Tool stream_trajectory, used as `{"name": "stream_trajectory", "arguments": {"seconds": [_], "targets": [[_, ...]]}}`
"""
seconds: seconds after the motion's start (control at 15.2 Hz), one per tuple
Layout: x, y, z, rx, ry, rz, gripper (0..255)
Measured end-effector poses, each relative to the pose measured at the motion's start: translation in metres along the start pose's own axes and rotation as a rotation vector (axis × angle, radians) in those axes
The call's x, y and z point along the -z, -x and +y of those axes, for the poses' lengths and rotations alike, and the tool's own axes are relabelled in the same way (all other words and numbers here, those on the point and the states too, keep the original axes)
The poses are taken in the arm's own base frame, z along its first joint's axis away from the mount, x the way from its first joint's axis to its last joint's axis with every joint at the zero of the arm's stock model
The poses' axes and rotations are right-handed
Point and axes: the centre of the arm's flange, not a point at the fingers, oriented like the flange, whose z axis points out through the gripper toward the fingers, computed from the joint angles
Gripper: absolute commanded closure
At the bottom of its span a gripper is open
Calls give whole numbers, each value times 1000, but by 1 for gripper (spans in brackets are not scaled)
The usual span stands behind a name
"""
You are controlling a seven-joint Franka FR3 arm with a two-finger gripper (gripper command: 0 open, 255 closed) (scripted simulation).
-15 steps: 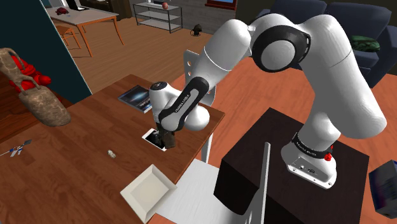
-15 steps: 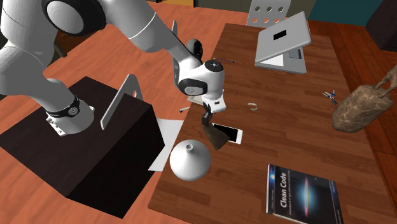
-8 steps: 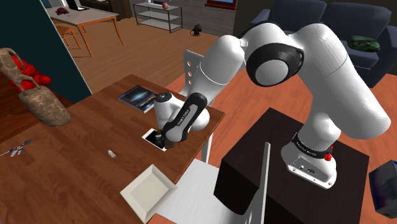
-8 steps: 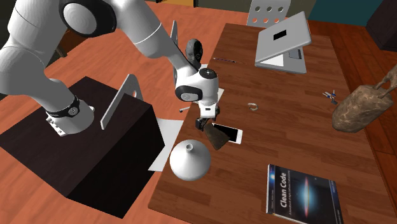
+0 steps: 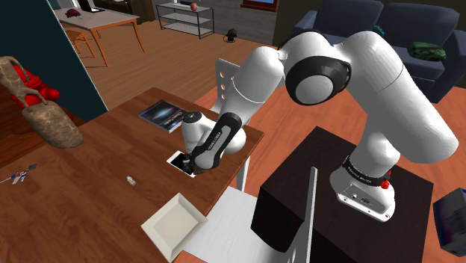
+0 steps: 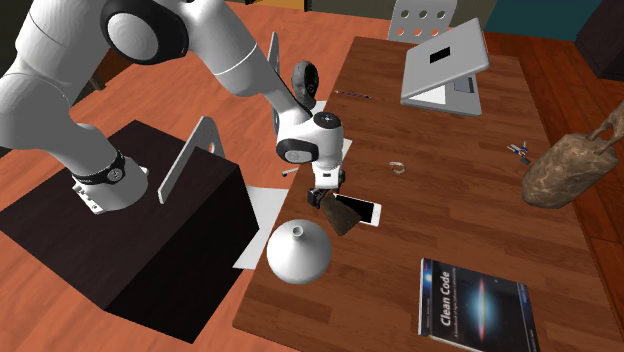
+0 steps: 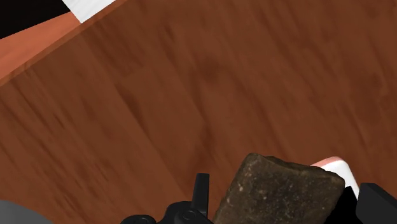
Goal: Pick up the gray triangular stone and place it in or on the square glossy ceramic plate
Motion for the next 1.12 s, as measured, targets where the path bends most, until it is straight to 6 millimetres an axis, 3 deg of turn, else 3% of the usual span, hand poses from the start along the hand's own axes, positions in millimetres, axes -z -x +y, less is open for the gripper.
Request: {"name": "stream_trajectory", "arguments": {"seconds": [0.07,0.73,1.12], "targets": [[0,0,0,0,0,0,255],[0,0,0,0,-1,0,255],[27,-2,0,0,0,0,255]]}}
